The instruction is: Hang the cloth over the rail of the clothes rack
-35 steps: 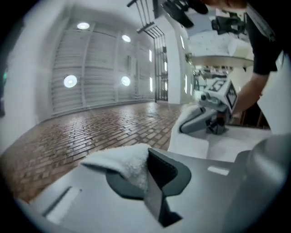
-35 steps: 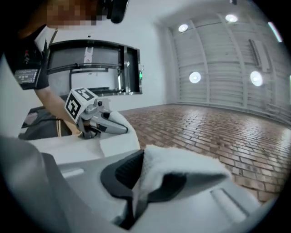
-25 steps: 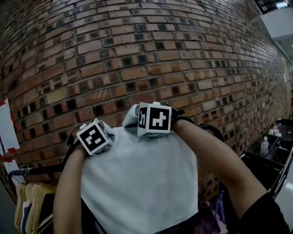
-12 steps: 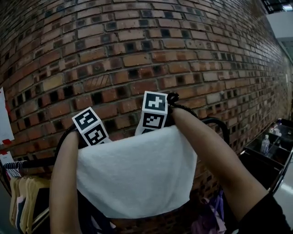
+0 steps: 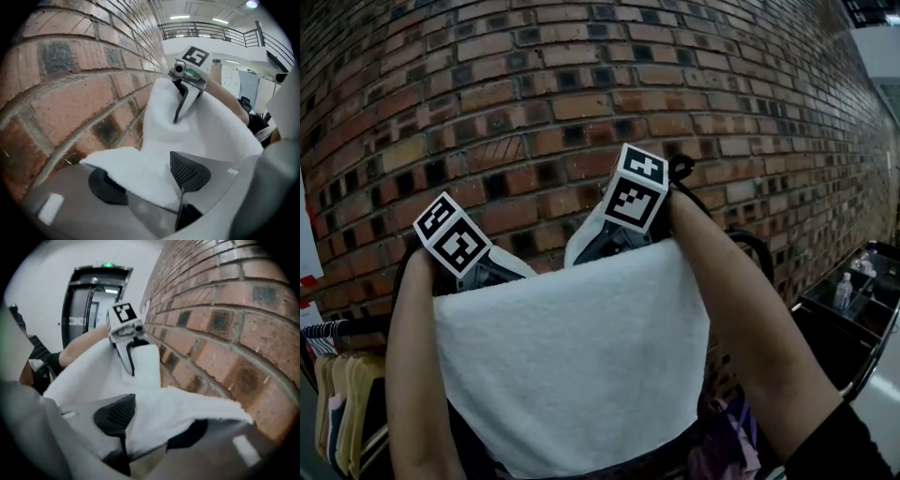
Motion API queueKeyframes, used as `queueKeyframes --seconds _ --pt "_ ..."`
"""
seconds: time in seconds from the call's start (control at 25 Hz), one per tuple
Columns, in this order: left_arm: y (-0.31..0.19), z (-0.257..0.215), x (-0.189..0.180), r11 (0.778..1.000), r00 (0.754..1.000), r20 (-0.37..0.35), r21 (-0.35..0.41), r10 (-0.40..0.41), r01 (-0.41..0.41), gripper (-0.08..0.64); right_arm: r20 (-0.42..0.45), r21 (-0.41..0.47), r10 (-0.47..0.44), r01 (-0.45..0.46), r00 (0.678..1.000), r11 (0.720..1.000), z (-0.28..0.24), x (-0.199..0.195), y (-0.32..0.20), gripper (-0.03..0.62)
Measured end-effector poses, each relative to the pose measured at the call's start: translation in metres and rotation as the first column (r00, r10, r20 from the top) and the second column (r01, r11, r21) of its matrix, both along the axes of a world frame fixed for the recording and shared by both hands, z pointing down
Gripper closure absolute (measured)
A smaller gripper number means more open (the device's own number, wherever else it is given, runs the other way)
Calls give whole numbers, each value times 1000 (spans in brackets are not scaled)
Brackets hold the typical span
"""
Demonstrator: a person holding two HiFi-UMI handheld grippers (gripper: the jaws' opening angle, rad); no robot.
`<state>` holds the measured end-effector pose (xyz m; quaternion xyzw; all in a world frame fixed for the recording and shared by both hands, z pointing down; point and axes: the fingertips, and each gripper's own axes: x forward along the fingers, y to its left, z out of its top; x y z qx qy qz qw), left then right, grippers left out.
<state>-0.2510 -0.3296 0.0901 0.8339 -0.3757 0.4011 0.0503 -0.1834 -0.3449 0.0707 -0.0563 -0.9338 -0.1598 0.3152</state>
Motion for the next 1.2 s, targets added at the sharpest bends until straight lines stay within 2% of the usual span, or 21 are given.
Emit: queueKeyframes --seconds 0.08,0.16,0.2,0.28,0.32,0.36,0.4,0.44,0.48,0.52,0.56,0.6,0.64,0.8,0.88,0.92,0.96,1.04,1.08,1.16,1.2 --pt "0 -2 -7 1000 999 52 3 -17 17 284 -53 44 17 -15 998 999 7 1 -4 390" --pt "3 6 -15 999 987 156 -41 -24 31 284 -102 102 27 -16 994 995 10 1 -7 390" --pt "6 9 -12 998 986 169 -66 -5 16 285 -119 120 21 -6 993 993 9 1 -6 390" --pt "10 2 -2 998 992 127 -64 24 -16 287 -121 112 31 -17 992 994 5 1 -4 390" --pt "9 1 -6 998 988 155 -59 2 7 287 -163 145 69 -45 984 988 10 4 -9 390" --pt "10 6 -18 996 972 233 -70 -36 54 287 -229 201 104 -57 968 978 19 8 -16 390" --pt "12 15 -32 990 943 326 -95 -71 107 287 -271 228 109 -46 956 973 26 10 -18 390" --pt "15 26 -45 981 912 401 -125 -88 149 287 -265 206 83 -28 961 978 27 8 -14 391" --pt "17 36 -53 973 891 445 -153 -91 175 287 -237 167 63 -24 969 986 24 5 -9 391" --pt "18 44 -59 966 879 469 -174 -87 189 288 -242 167 84 -44 967 985 24 8 -11 391" --pt "18 49 -63 964 871 484 -183 -84 195 290 -292 214 129 -66 948 975 29 14 -20 391" --pt "17 50 -66 965 866 493 -178 -81 192 297 -338 260 157 -68 928 963 34 18 -26 391" --pt "15 49 -68 970 867 492 -163 -77 179 299 -339 271 156 -62 928 961 34 17 -28 391" --pt "12 37 -53 991 909 414 -100 -44 94 299 -297 249 134 -59 945 967 28 17 -26 391" --pt "13 40 -45 991 921 389 -116 -17 67 299 -342 295 194 -91 919 951 32 29 -35 391" --pt "13 44 -45 989 918 396 -132 -9 66 299 -386 346 230 -91 893 934 35 36 -42 391" --pt "14 47 -47 987 912 411 -144 -6 71 299 -398 368 233 -78 887 927 36 38 -44 391" --pt "12 49 -52 988 903 430 -137 -8 74 299 -301 319 173 -72 938 945 23 28 -34 391" --pt "10 45 -51 991 905 426 -119 -11 68 299 -261 308 166 -81 951 948 17 26 -32 391" --pt "6 34 -45 998 914 405 -57 -12 39 299 -256 376 189 -82 948 923 14 31 -39 391" --pt "2 25 -41 1000 918 396 -1 -10 11 299 -213 395 178 -82 961 915 8 30 -41 391"
